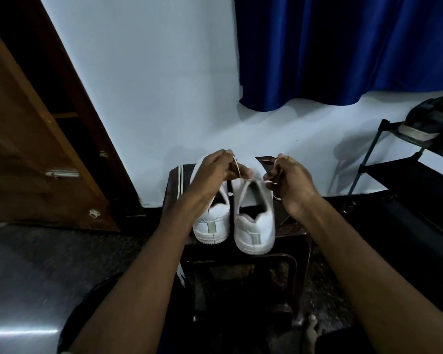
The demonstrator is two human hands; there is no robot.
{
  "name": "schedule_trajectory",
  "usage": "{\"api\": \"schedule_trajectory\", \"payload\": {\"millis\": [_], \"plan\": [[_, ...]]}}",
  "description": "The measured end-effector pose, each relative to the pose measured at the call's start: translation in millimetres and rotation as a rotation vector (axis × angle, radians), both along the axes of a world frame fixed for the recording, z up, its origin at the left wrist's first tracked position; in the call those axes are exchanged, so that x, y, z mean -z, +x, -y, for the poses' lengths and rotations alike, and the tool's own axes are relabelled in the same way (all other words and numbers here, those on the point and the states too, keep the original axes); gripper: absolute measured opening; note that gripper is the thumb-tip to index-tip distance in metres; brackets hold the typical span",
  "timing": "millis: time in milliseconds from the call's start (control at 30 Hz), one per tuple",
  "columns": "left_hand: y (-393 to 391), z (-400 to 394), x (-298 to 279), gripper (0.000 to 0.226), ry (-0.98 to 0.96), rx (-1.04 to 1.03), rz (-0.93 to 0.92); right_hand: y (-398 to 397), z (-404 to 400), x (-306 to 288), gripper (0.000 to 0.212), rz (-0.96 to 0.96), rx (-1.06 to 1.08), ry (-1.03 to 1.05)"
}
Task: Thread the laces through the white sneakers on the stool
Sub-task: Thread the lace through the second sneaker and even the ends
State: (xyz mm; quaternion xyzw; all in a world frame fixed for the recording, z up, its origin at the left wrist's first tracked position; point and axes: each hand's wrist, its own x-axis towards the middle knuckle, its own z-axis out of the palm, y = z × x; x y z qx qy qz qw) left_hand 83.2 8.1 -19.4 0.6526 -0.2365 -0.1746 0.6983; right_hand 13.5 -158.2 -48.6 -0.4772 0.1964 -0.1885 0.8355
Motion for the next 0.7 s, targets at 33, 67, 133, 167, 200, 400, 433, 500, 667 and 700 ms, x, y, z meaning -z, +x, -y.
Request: {"api": "schedule_trajectory", "payload": {"millis": [33,67,133,167,200,400,433,500,667,700], "plan": [[0.7,4.7,2.5,0.022,0.0,-0.01,-0.029,3.3,-6.7,2.8,0.029,-0.016,0.011,-0.012],[3.0,9.4,4.7,0.025,0.017,-0.038,-0.051,6.3,-13.8,5.0,0.03,-0.005,0.027,0.022],[7.0,16.0,7.2,0.031,0.096,-0.113,-0.057,12.7,-25.0,6.0,0.034,0.021,0.087,0.121],[8.3,17.4,7.7,0.032,0.134,-0.135,-0.057,15.3,-28.0,6.1,0.034,0.011,0.119,0.149],[9.5,17.4,7.2,0.032,0.165,-0.155,-0.056,17.7,-29.4,6.1,0.034,-0.007,0.144,0.168],[19.2,18.8,8.5,0.02,0.213,-0.213,-0.075,22.6,-25.2,9.1,0.034,-0.011,0.254,0.23],[19.5,18.9,9.2,0.02,0.207,-0.216,-0.076,22.3,-25.2,8.7,0.034,0.002,0.253,0.244],[20.1,17.2,10.4,0.025,0.217,-0.226,-0.022,18.6,-21.0,5.6,0.034,0.015,0.216,0.224],[20.0,3.3,11.0,0.026,0.255,-0.232,0.073,-0.9,5.4,2.5,0.022,-0.18,0.073,-0.512],[20.5,1.3,10.4,0.02,0.295,-0.257,0.118,-3.1,10.2,3.4,0.016,-0.189,0.073,-0.644]]}}
